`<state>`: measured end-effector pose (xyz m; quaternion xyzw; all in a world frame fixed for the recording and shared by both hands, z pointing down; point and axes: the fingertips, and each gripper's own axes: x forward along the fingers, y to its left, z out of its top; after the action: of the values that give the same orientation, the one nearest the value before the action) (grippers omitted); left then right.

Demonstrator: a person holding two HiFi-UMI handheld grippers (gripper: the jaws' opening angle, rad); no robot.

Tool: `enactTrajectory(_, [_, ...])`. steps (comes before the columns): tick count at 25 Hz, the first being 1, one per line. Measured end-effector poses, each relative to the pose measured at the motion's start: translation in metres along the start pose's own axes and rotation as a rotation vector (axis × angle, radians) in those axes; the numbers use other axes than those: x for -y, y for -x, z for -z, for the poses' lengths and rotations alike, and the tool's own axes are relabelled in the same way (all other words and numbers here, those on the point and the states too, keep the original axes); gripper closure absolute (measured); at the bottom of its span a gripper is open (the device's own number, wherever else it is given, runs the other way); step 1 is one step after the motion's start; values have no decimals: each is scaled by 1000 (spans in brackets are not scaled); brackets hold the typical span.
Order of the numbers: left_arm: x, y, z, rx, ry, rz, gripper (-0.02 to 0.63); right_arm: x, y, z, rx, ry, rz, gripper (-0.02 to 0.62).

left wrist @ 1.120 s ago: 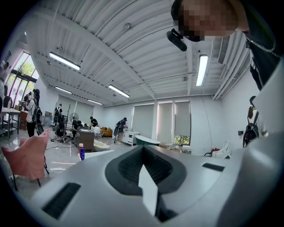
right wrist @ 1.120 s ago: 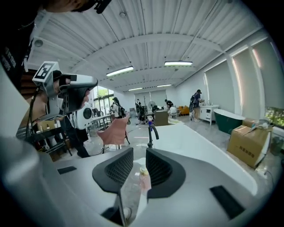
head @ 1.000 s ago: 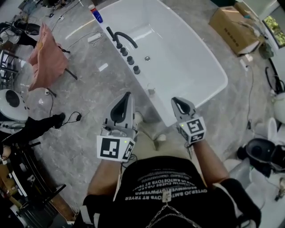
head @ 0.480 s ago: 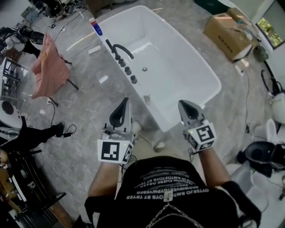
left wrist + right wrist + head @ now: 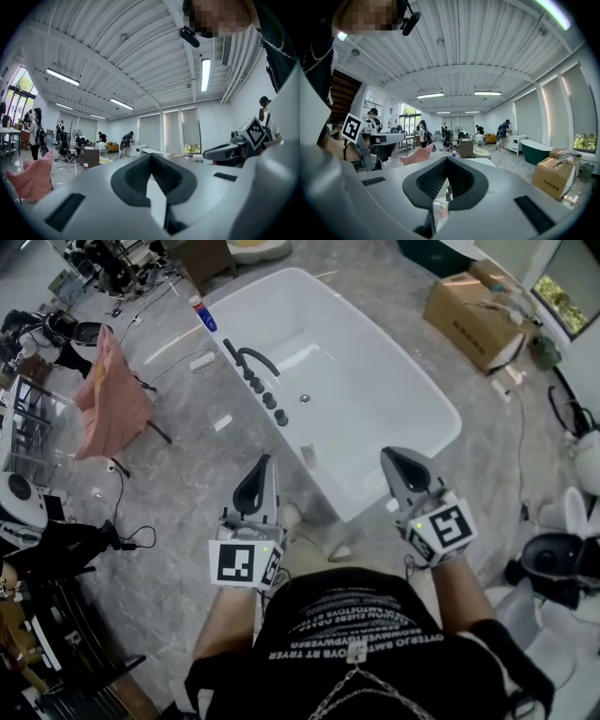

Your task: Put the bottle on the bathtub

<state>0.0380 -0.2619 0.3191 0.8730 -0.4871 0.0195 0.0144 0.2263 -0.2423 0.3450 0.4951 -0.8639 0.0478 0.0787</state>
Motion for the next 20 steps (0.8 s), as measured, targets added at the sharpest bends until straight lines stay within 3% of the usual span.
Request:
enactTrajectory(9, [13,6,-10,-15,-25,29,611,5,10,-11,17,-13,26,595])
enactTrajectory(20, [-16,-4,-18,-30,-48,138,611,-13,-12,-17,8,-53,118,595])
